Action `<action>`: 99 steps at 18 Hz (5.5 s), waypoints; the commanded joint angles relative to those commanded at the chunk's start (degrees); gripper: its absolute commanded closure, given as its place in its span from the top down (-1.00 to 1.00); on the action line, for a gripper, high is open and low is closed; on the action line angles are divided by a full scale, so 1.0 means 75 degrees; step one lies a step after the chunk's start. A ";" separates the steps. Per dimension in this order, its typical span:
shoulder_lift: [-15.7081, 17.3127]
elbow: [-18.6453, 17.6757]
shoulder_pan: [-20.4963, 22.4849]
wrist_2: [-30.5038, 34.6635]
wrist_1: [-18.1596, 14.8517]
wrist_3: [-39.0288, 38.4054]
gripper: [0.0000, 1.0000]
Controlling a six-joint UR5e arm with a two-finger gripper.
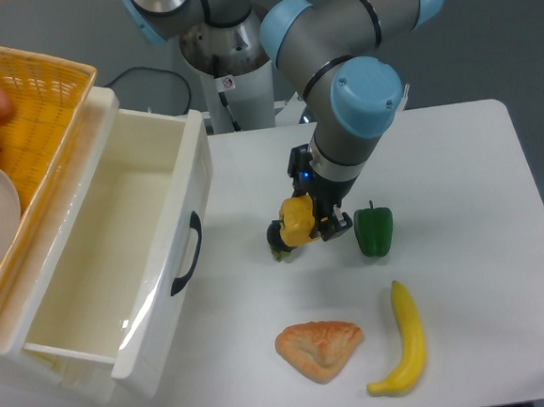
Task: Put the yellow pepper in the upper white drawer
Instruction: 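Close the gripper around the yellow pepper on the table, then lift the yellow pepper up off the table, then carry the yellow pepper over the open white drawer and lower it, then open the gripper to release the pepper into the drawer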
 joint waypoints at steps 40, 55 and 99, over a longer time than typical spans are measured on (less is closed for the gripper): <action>0.1523 0.0422 0.0082 -0.2412 -0.1395 -0.5541 -0.80; 0.1746 0.0433 -0.0609 -0.3340 -0.1348 -0.7525 -0.77; 0.1418 0.0152 -0.1267 -0.3305 0.0444 -0.7009 1.00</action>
